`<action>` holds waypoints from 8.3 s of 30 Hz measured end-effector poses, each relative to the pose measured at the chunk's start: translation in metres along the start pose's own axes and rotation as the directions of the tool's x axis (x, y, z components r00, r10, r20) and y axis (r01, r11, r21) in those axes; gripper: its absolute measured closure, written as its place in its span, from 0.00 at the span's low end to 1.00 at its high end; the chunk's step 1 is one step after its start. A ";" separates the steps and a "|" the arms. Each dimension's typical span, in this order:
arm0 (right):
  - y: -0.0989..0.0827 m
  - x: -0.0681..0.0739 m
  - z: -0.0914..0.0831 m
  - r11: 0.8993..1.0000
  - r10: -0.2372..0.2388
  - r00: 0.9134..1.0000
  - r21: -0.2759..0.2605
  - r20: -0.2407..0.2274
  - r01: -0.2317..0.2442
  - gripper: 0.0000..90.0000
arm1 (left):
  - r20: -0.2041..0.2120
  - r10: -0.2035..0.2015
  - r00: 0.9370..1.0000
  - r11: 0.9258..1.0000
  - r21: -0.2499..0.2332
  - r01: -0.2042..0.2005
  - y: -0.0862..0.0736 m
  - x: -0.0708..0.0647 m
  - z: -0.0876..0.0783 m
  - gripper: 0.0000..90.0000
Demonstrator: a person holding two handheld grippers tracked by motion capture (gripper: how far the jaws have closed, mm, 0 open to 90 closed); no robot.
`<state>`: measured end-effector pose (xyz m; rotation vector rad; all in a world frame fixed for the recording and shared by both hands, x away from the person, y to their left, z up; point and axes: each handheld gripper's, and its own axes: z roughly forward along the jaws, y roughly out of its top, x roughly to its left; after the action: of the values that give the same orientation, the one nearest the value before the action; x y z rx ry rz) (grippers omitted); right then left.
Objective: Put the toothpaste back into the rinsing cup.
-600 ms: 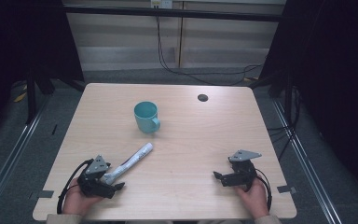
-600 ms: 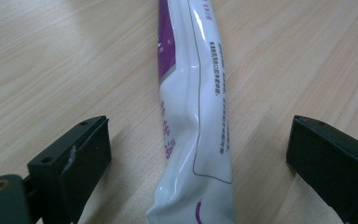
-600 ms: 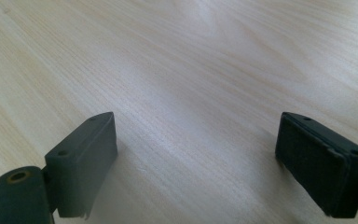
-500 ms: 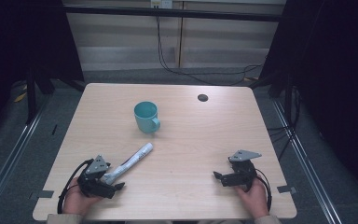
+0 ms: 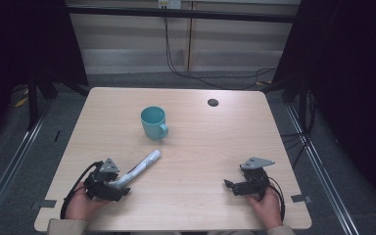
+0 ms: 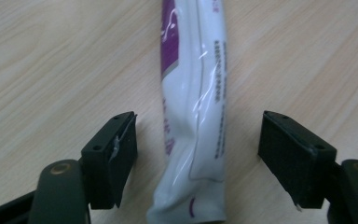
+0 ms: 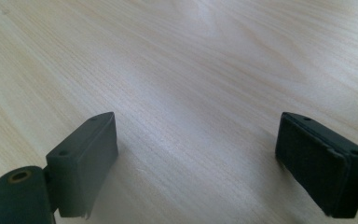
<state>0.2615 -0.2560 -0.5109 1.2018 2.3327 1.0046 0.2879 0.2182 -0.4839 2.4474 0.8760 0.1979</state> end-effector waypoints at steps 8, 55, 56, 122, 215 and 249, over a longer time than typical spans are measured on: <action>0.000 -0.001 0.000 1.000 -0.002 1.000 -0.005 0.000 0.002 0.14 | -0.019 0.041 0.999 0.989 0.145 -0.038 0.027 -0.005 0.003 0.33; 0.000 -0.001 0.000 1.000 -0.005 1.000 -0.005 -0.001 0.005 0.14 | -0.016 0.093 0.996 0.958 0.274 -0.085 0.067 -0.019 0.010 0.84; 0.000 -0.001 0.000 1.000 -0.006 1.000 -0.005 -0.001 0.006 0.14 | -0.004 0.094 0.996 0.960 0.265 -0.090 0.070 -0.021 0.009 0.84; 0.087 0.045 -0.005 0.945 -0.326 0.930 -0.030 -0.171 0.326 0.19 | 0.126 0.260 0.957 0.943 0.179 -0.280 0.141 -0.078 0.011 0.85; 0.114 0.060 0.012 0.981 -0.195 0.953 -0.048 -0.233 0.189 0.80 | 0.201 0.027 0.979 0.956 -0.292 0.033 0.128 -0.055 0.005 0.34; 0.115 0.087 0.025 0.991 -0.107 0.948 -0.108 -0.299 0.077 0.80 | 0.322 -0.128 0.938 0.881 -0.398 0.256 0.130 -0.052 0.005 0.42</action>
<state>0.2907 -0.1297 -0.4436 0.9474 2.5093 1.3328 0.3202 0.0989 -0.4177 1.8975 0.8357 -0.0368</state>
